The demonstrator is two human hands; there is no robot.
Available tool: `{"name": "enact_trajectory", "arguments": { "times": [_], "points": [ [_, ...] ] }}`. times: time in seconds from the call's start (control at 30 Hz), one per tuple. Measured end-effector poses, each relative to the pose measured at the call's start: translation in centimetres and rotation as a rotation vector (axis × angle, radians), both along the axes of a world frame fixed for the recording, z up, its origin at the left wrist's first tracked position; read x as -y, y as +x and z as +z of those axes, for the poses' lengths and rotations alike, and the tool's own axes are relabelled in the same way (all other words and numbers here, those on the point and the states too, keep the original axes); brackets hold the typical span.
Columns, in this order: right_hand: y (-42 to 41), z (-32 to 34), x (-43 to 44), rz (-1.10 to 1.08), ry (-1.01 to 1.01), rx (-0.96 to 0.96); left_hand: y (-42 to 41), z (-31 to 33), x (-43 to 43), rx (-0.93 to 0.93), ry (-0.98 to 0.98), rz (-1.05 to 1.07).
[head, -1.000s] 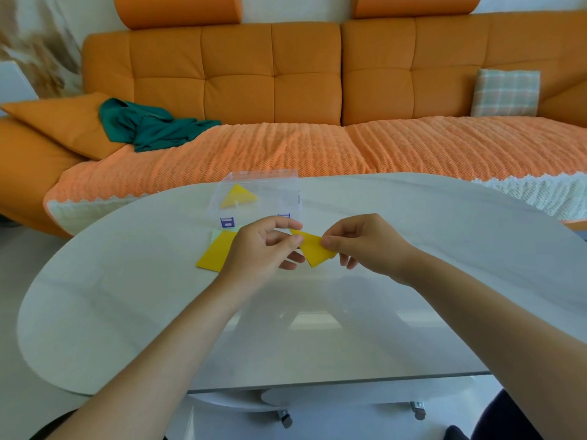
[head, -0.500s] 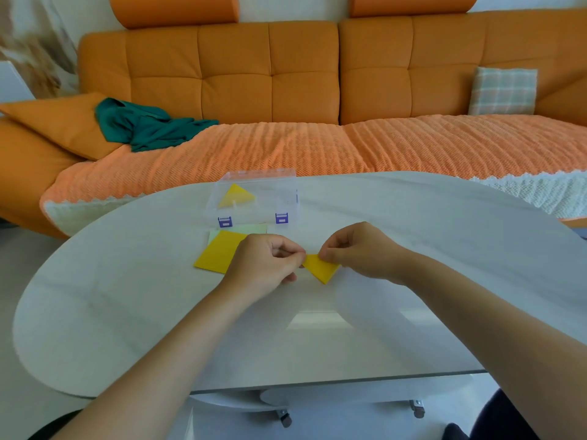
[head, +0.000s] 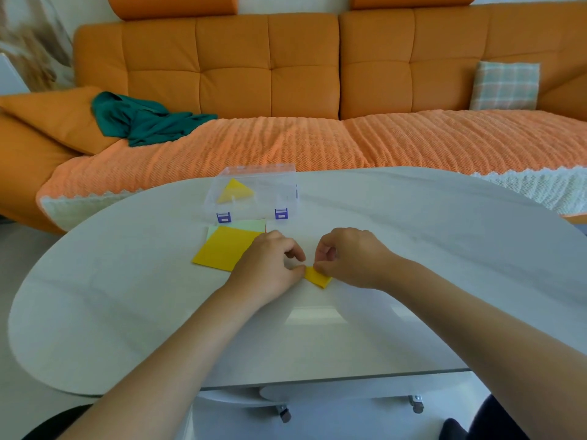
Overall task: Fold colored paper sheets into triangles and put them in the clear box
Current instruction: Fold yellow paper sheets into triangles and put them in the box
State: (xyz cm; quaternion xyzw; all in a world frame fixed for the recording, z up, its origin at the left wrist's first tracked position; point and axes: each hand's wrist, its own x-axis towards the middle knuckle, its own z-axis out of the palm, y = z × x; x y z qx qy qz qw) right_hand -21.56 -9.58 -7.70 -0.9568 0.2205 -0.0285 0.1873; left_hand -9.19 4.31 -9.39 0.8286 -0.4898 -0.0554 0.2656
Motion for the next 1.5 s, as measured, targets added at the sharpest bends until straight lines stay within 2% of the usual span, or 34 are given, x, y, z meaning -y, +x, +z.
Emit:
{"name": "enact_trajectory", "arguments": {
  "times": [0.23, 0.37, 0.47, 0.7, 0.8, 0.93, 1.17, 1.3, 1.5],
  "points": [
    [0.0, -0.2, -0.2, -0.039, 0.021, 0.047, -1.2, -1.1, 0.0, 0.098, -0.113, -0.194],
    [-0.4, -0.9, -0.4, -0.016, -0.075, 0.118, -1.7, -1.1, -0.2, 0.149, -0.152, -0.169],
    [-1.2, -1.0, -0.3, 0.056, -0.131, 0.168, -2.3, -0.8, 0.0, 0.109, -0.138, -0.111],
    [-2.7, 0.6, 0.2, -0.062, 0.207, 0.057, -3.0, -0.1, 0.2, 0.089, -0.055, -0.028],
    [-2.5, 0.8, 0.4, -0.109, 0.257, 0.023, -3.3, -0.3, 0.4, 0.09, -0.065, -0.045],
    [-1.8, 0.7, 0.5, -0.135, 0.222, -0.034, -3.3, -0.9, 0.4, 0.052, -0.131, -0.163],
    [-1.0, 0.6, 1.1, -0.162, 0.212, -0.091, -3.0, -2.4, 0.0, 0.222, -0.225, -0.283],
    [-1.0, 1.0, 1.9, -0.219, 0.117, -0.088, -3.0, -2.4, -0.1, 0.269, -0.211, -0.296],
    [-1.7, 0.8, 3.7, -0.287, 0.133, -0.027, -3.1, -2.2, -0.1, 0.288, -0.16, -0.316]
  ]
}}
